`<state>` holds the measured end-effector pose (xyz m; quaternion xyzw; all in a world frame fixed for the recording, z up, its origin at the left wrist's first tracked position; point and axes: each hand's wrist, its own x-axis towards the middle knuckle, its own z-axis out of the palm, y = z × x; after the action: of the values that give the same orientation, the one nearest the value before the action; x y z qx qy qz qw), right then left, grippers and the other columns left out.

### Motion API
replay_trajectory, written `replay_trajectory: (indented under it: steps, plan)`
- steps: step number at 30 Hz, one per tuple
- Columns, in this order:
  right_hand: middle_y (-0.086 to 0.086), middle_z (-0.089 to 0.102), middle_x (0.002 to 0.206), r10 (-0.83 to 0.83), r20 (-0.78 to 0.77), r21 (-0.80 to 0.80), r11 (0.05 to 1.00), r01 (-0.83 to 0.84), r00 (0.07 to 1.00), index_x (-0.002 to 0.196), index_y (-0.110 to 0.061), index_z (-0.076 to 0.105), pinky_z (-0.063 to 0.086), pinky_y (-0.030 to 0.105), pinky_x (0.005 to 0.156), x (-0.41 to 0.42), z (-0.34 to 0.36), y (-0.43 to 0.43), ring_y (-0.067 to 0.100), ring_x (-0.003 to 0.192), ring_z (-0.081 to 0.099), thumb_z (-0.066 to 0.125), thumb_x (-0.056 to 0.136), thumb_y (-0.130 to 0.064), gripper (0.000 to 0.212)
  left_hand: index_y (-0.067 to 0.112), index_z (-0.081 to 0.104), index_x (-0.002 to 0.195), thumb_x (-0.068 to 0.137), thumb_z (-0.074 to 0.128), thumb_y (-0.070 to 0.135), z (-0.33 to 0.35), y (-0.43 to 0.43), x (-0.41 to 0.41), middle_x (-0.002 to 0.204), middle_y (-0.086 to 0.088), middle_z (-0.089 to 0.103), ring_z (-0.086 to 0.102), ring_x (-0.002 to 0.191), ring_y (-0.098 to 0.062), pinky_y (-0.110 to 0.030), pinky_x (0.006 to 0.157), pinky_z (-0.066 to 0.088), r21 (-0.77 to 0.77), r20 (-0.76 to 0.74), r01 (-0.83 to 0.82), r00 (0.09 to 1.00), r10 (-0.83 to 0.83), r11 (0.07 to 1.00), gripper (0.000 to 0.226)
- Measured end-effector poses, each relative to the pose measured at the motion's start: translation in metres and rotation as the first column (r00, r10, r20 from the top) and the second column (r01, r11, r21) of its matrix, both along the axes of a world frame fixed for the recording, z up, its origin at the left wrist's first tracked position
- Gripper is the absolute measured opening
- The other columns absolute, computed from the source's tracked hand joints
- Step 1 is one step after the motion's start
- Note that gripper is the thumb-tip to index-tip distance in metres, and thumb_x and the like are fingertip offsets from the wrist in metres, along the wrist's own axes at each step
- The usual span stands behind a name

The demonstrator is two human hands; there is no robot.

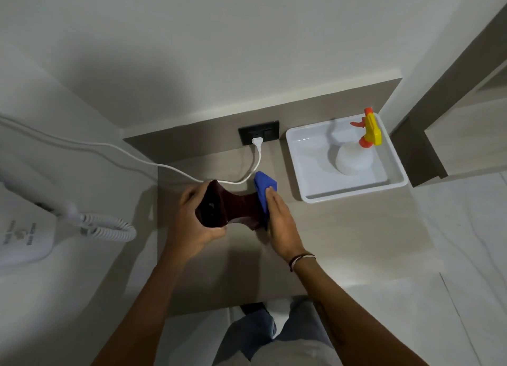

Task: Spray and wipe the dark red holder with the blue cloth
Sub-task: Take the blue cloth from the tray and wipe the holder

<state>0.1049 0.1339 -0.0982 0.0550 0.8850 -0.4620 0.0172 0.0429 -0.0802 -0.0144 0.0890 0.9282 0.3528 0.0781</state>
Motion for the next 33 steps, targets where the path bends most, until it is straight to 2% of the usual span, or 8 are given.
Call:
replay_trajectory:
  steps: [3,5,9,12,15,23,27,33]
  plan:
    - [0.000,0.044,0.160,-0.139,0.104,-0.202,0.967,0.158,0.985,0.163,-0.011,0.035,0.028,0.009,0.123,-0.001,-0.002,0.021,-0.011,0.144,0.042,0.040,0.104,0.012,0.063,0.028,0.052,0.152,0.056,0.100,0.018,0.005,0.008,-0.007,0.138,-0.001,0.052,0.053,0.120,-0.010,-0.019,0.102,0.044,0.017,0.005,-0.083,0.997,0.083,0.996,0.108]
    - [0.009,0.052,0.157,-0.208,0.166,-0.319,0.914,0.252,0.964,0.160,-0.004,0.041,0.037,0.020,0.123,-0.001,0.003,0.020,0.005,0.141,0.053,0.039,0.094,0.023,0.071,0.038,0.044,0.156,0.061,0.100,0.027,0.010,0.009,-0.010,0.145,0.003,0.052,0.052,0.126,-0.009,-0.029,0.105,0.045,0.057,0.064,-0.143,0.988,0.139,0.988,0.111]
    - [0.004,0.061,0.146,-0.286,0.244,-0.448,0.814,0.370,0.926,0.154,-0.006,0.050,0.050,0.020,0.113,-0.018,0.010,0.020,-0.012,0.119,0.062,0.038,0.091,0.023,0.071,0.046,0.031,0.161,0.081,0.082,0.054,0.016,0.009,-0.018,0.156,0.010,0.049,0.045,0.132,-0.003,-0.027,0.104,0.035,0.100,0.181,-0.183,0.970,0.163,0.978,0.095]
    - [0.011,0.055,0.156,-0.319,0.286,-0.468,0.776,0.422,0.903,0.157,-0.005,0.046,0.045,0.040,0.124,-0.030,0.019,0.012,0.020,0.140,0.057,0.039,0.094,0.020,0.069,0.049,0.026,0.161,0.081,0.074,0.069,0.019,0.004,-0.018,0.161,0.000,0.044,0.045,0.142,-0.016,-0.032,0.107,0.037,-0.024,0.263,-0.057,0.963,0.061,0.998,0.096]
    - [0.015,0.047,0.164,-0.334,0.294,-0.459,0.773,0.438,0.896,0.162,-0.004,0.039,0.038,0.049,0.128,-0.040,0.014,0.011,0.032,0.150,0.047,0.039,0.096,0.019,0.069,0.048,0.010,0.164,0.053,0.098,0.059,0.023,-0.012,-0.017,0.165,-0.002,0.026,0.036,0.147,-0.020,-0.043,0.118,0.037,-0.163,0.339,0.115,0.939,-0.054,0.980,0.142]
    - [0.016,0.032,0.171,-0.212,-0.092,-0.238,0.953,0.185,0.973,0.166,-0.005,0.028,0.029,0.038,0.133,-0.022,0.034,-0.026,0.027,0.158,0.034,0.046,0.097,0.019,0.075,0.029,0.053,0.132,0.045,0.093,0.032,0.013,-0.031,-0.016,0.122,0.011,0.059,0.060,0.115,-0.017,-0.028,0.085,0.045,-0.267,0.035,0.089,0.996,-0.082,0.960,0.095]
    - [0.013,0.016,0.178,0.228,-0.360,0.094,0.974,-0.207,0.905,0.170,-0.014,0.011,0.026,0.048,0.134,0.005,0.038,-0.077,0.028,0.167,0.015,0.055,0.087,0.019,0.099,0.009,0.062,0.129,0.066,0.086,0.023,-0.004,0.009,0.012,0.107,0.005,0.067,0.071,0.108,-0.032,-0.008,0.087,0.048,-0.352,0.060,-0.021,0.997,0.045,0.936,0.069]
    - [0.010,-0.003,0.178,0.116,-0.040,0.263,0.959,-0.101,0.992,0.169,-0.008,0.009,0.012,0.047,0.137,-0.001,0.004,-0.027,0.031,0.167,0.000,0.040,0.099,0.015,0.080,0.012,0.059,0.131,0.044,0.092,0.032,-0.005,-0.024,0.003,0.124,-0.002,0.060,0.062,0.107,-0.020,-0.030,0.087,0.048,-0.206,0.098,-0.066,0.991,0.088,0.976,0.095]
